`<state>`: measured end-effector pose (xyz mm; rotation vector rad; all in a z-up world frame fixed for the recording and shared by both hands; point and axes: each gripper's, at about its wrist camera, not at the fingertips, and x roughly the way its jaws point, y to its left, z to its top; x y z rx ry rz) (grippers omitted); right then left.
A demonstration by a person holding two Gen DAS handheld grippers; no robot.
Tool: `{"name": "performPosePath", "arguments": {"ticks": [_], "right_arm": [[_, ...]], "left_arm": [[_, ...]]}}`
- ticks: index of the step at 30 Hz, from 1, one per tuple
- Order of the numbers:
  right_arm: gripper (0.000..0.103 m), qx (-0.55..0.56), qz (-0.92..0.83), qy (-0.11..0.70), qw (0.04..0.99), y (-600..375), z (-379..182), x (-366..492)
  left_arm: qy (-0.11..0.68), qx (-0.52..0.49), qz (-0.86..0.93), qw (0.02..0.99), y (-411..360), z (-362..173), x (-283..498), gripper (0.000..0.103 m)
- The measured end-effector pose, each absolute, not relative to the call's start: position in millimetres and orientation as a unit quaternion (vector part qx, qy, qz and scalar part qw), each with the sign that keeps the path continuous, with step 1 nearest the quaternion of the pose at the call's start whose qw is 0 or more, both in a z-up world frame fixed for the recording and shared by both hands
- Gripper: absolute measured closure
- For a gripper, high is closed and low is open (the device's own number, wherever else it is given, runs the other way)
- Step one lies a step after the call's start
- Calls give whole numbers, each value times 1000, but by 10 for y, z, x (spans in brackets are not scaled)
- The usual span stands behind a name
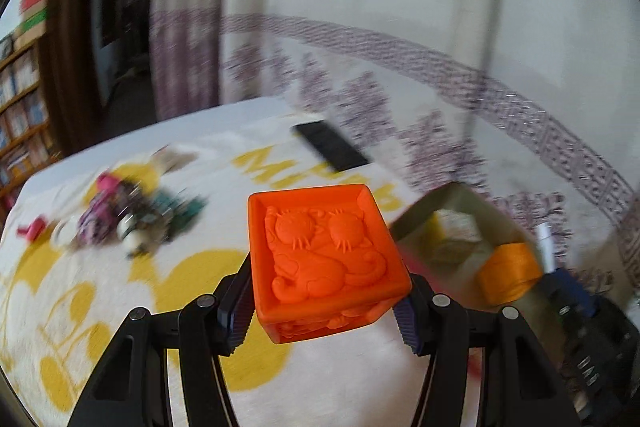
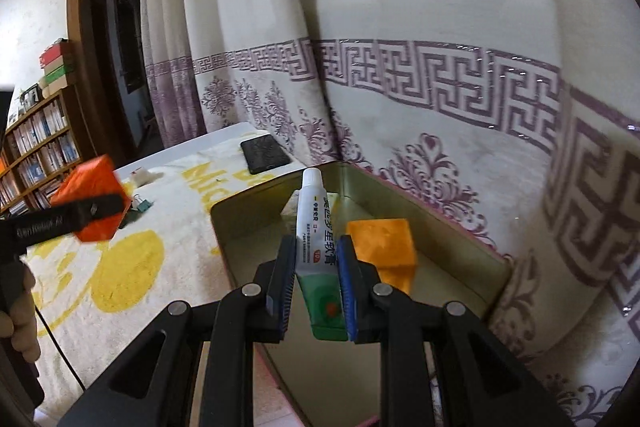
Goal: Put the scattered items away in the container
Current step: 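Carry the tube and cube to the pink tin and release them, then withdraw both tools from the tin back toward the remaining items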
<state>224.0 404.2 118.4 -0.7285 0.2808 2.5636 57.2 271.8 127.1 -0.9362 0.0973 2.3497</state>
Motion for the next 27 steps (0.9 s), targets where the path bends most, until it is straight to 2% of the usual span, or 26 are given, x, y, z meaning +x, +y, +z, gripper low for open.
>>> {"name": "performPosePath", "arguments": {"ticks": [9,11,12,13,14,15,16,27], "right_arm": [[80,-242,933,77,255,4052,1285,2362],[79,-240,931,79,265,4077,1288,2376],[76,-239,930,82,267,4101,1277,2383],[72,-241,929,85,267,4120,1264,2387],[62,-244,928,88,267,4138,1250,2386],[55,-245,927,91,269,4149,1237,2392],[54,-244,927,91,271,4154,1230,2401],[50,-245,928,102,262,4054,1229,2305]], "left_arm": [[47,-328,865,378,3377,1514,700,42],[51,-322,859,395,3499,1518,716,36],[54,-318,856,404,3562,1510,723,31],[58,-315,855,408,3612,1501,726,17],[62,-312,857,406,3639,1493,732,16],[65,-310,859,403,3647,1486,740,16],[66,-309,859,403,3638,1481,741,16],[39,-315,878,358,3205,1486,533,16]]}}
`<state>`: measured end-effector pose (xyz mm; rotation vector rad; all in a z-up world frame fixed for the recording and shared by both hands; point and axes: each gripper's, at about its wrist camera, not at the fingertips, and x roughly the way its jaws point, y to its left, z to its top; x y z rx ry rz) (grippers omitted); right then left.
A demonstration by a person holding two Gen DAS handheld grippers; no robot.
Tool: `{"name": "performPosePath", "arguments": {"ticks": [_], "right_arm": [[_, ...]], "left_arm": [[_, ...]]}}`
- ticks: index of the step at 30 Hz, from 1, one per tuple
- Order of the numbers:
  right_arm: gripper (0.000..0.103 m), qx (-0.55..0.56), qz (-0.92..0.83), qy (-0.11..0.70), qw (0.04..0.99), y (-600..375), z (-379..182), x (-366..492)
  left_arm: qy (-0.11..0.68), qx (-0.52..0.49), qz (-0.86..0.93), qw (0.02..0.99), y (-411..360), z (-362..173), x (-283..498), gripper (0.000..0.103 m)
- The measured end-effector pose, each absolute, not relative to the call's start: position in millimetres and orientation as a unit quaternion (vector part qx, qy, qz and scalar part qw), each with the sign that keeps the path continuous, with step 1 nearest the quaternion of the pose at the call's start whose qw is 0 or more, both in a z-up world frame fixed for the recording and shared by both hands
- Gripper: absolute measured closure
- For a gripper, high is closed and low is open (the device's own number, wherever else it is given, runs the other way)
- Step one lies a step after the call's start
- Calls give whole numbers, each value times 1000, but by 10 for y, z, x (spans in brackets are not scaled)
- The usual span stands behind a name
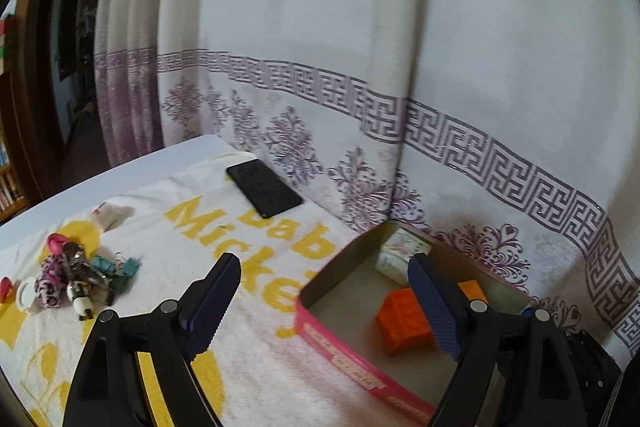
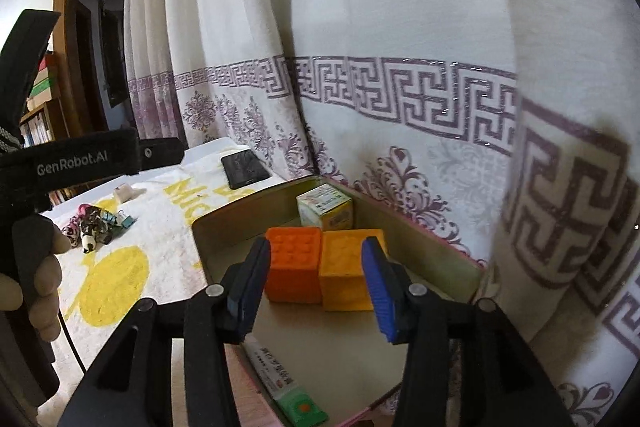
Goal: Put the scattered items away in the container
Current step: 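Withdraw both tools from the tin back toward the remaining items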
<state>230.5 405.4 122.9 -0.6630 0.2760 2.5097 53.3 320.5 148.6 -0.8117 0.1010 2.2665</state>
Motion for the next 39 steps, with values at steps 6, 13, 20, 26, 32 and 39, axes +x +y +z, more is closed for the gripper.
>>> {"name": "performPosePath", "arguments": {"ticks": [6,13,20,26,32,39], "right_arm": [[38,-244,931,99,255,3921,1245,2210],[28,-253,934,97,233,3745,1218,2049],[28,-266,936,87,212,3553,1177,1888],[28,-277,936,90,196,3441,1151,1770],[28,-298,934,95,172,3315,1079,1606],[28,-316,931,105,148,3209,1027,1420]], "left_arm": [[37,-321,881,345,3013,1454,485,16],[25,-334,886,321,2723,1370,380,16],[9,-340,891,301,2449,1332,261,16],[3,-348,893,285,2233,1292,179,16],[-4,-350,898,265,1986,1257,78,16],[1,-352,907,229,1612,1188,-57,16]]}}
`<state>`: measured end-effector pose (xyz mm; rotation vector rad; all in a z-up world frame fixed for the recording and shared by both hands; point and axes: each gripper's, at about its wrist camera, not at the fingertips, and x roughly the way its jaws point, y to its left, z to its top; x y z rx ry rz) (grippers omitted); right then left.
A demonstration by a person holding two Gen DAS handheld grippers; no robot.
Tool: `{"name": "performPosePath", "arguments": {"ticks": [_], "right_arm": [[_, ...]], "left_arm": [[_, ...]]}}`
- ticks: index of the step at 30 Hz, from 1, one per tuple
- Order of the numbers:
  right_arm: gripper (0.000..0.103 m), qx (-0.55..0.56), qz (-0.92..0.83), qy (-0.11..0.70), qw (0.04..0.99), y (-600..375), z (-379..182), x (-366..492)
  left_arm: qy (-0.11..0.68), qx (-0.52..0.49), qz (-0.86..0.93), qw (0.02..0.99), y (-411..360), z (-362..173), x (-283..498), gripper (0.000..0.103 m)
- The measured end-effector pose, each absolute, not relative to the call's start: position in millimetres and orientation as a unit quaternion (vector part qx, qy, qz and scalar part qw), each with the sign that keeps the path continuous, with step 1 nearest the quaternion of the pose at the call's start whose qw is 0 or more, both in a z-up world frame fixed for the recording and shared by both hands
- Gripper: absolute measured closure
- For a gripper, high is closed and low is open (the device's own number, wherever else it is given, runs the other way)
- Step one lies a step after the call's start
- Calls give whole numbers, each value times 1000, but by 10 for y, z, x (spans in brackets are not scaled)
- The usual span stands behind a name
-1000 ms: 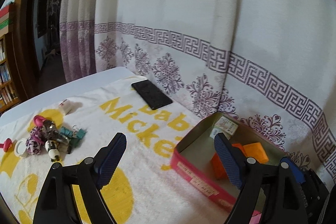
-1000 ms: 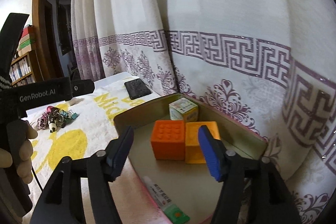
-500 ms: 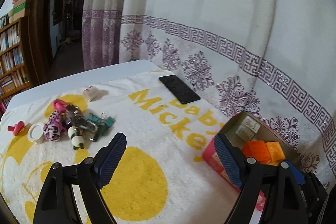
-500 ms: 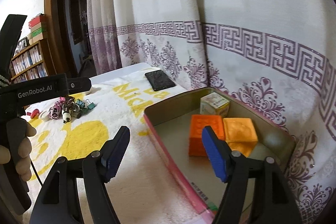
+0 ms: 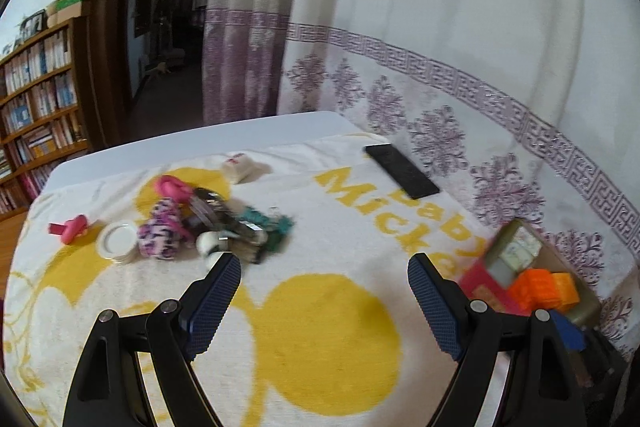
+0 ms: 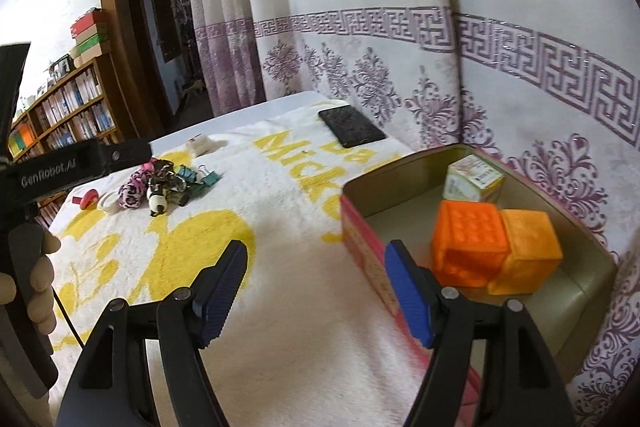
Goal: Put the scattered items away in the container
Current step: 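Withdraw both tools from the tin back toward the remaining items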
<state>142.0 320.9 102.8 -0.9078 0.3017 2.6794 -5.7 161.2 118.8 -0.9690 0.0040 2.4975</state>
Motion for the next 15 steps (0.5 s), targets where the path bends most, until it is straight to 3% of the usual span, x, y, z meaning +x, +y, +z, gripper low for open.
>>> {"name": "performPosePath", "arguments": {"ticks": [15], "right_arm": [[28,-339,933,95,71,2876,1046,658]], "left_arm": [[-36,-370,923,98,610,870,-440,16]]}}
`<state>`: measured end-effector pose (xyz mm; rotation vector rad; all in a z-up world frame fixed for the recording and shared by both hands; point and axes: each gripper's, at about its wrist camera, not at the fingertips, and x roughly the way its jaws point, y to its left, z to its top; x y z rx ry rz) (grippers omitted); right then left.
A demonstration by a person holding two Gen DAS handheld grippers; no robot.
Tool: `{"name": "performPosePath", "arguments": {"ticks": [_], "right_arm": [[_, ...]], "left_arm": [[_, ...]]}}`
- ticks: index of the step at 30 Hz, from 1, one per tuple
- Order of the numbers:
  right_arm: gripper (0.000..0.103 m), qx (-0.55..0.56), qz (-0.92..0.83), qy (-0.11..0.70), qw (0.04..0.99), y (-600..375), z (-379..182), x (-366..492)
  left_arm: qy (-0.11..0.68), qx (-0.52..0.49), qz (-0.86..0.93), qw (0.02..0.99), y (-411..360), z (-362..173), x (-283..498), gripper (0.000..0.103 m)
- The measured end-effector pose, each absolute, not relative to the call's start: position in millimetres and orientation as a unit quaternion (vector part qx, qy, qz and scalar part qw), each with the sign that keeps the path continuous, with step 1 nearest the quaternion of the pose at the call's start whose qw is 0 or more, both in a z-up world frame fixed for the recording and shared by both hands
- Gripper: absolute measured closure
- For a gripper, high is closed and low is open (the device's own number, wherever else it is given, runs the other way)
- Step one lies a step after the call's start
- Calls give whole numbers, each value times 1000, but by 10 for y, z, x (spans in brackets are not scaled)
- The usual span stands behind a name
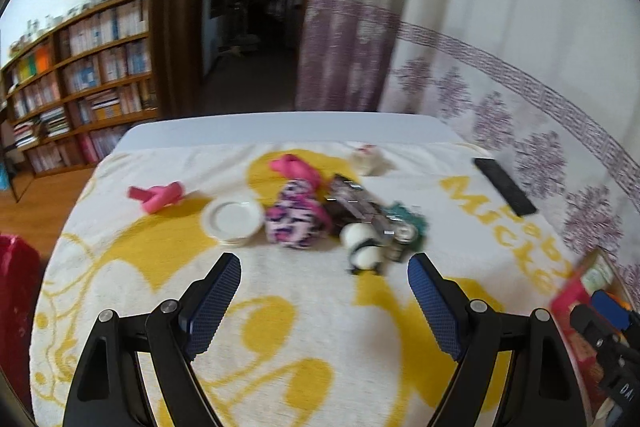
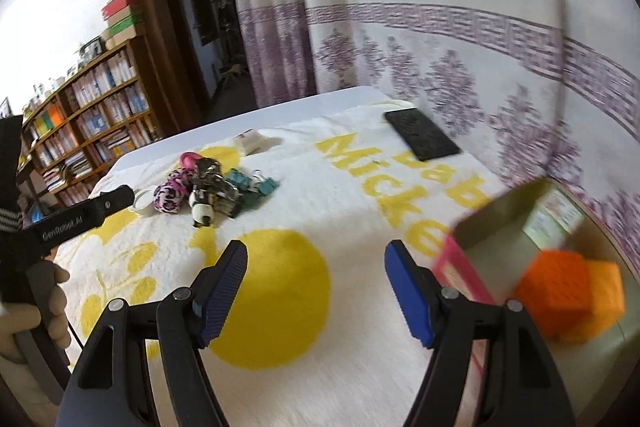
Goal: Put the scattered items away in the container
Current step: 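Withdraw both tools from the tin back toward the remaining items, then grasp the white lid with the left tool while the right tool approaches the binder clips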
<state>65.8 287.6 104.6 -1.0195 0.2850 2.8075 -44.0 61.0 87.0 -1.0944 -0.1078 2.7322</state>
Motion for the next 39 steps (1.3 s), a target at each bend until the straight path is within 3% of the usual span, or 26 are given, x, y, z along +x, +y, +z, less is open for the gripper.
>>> {"name": "performPosePath", "arguments": {"ticks": [17,23,37,39], "right_arm": [[28,-410,910,56,34,2770,550,-625],[40,-427,903,42,5,2712,417,-902],[51,-432,901,5,-36,2606,318,-1315],[58,-429,902,-6,-44,2564,299,-1332]], "left_arm": [[-80,-393,916,28,131,639,-702,16],[-85,-401,912,19,74,571,-747,16],[-85,-414,906,3,6,448,-820,16],[-83,-416,906,2,0,430,-833,16]]}}
